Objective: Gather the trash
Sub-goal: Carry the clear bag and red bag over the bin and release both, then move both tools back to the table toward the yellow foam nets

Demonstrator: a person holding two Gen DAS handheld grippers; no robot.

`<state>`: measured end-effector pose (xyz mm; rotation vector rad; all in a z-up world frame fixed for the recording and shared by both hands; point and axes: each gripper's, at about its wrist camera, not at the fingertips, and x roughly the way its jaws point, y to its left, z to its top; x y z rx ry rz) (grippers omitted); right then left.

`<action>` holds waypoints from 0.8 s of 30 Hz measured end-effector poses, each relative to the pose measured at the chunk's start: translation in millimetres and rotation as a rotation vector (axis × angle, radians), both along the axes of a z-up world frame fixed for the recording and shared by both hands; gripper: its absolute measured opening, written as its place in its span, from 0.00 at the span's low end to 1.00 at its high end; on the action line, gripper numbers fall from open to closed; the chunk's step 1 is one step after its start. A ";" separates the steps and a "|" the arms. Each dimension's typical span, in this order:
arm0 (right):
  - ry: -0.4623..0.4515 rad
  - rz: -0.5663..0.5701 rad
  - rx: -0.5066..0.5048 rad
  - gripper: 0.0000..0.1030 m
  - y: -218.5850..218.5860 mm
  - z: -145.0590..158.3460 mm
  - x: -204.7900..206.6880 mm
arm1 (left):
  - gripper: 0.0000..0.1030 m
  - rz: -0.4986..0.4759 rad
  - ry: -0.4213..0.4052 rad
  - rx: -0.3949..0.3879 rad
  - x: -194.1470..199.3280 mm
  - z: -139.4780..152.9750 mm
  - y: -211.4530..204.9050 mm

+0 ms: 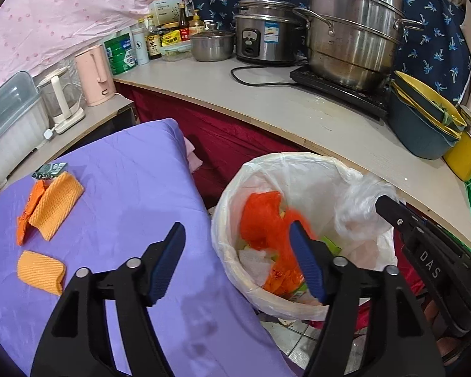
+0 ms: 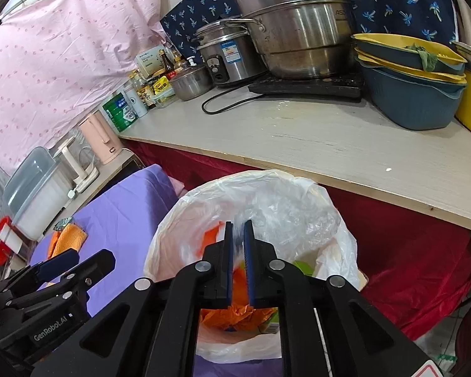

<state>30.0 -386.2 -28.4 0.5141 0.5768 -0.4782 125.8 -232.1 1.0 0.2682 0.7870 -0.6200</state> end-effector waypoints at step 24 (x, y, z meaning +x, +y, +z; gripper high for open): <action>-0.024 0.070 -0.038 0.48 82.1 52.1 49.9 | 0.72 0.153 -0.004 -0.020 54.9 30.8 106.2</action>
